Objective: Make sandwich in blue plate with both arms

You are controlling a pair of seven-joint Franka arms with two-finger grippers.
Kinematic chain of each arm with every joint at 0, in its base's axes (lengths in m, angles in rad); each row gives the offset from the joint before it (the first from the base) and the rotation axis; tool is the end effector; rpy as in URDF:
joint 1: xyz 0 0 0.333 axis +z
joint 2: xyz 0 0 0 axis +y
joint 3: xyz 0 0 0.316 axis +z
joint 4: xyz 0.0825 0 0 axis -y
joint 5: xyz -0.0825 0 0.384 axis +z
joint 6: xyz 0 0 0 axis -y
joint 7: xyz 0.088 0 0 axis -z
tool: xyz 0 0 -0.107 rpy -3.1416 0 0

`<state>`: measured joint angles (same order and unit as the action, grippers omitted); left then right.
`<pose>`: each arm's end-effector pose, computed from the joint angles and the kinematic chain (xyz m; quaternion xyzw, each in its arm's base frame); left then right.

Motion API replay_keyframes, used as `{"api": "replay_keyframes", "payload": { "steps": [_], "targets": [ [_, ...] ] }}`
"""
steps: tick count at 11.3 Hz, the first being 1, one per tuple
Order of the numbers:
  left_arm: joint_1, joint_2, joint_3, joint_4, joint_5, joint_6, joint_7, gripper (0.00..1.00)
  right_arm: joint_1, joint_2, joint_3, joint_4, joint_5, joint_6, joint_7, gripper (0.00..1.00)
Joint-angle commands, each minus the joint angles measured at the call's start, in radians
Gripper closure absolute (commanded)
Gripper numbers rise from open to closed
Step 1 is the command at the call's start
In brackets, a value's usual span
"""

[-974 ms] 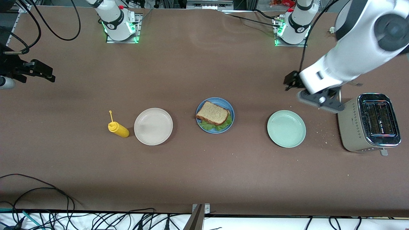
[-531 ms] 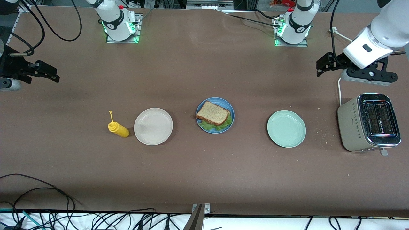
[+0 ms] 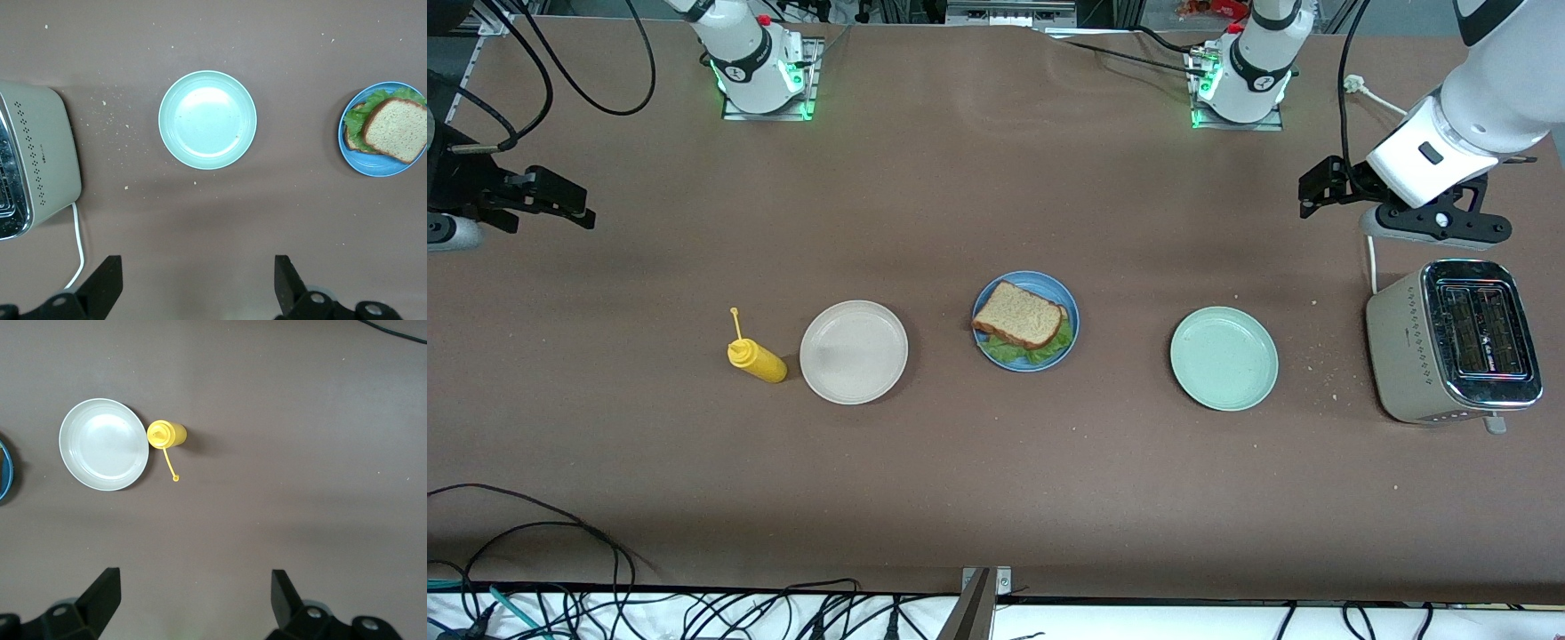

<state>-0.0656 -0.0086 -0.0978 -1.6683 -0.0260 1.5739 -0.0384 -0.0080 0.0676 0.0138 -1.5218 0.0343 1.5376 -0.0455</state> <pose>0.5403 -0.0921 0.5836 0.9971 -0.0618 -0.0440 0.0082 0.5714 0.0068 0.6067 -0.9992 -0.0258 0.0255 0.0181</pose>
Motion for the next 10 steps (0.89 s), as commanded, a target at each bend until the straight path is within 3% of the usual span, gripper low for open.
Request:
{"api": "replay_keyframes", "payload": {
  "steps": [1,10],
  "targets": [
    [-0.002,-0.008,0.001,-0.004,-0.002,-0.008,-0.015,0.0,0.0,0.008,-0.002,0.029,0.018,-0.027,0.009,0.0],
    [-0.003,-0.007,0.001,0.005,-0.002,-0.008,-0.015,0.0,-0.001,0.008,-0.002,0.029,0.018,-0.025,0.01,0.0]
  ]
}}
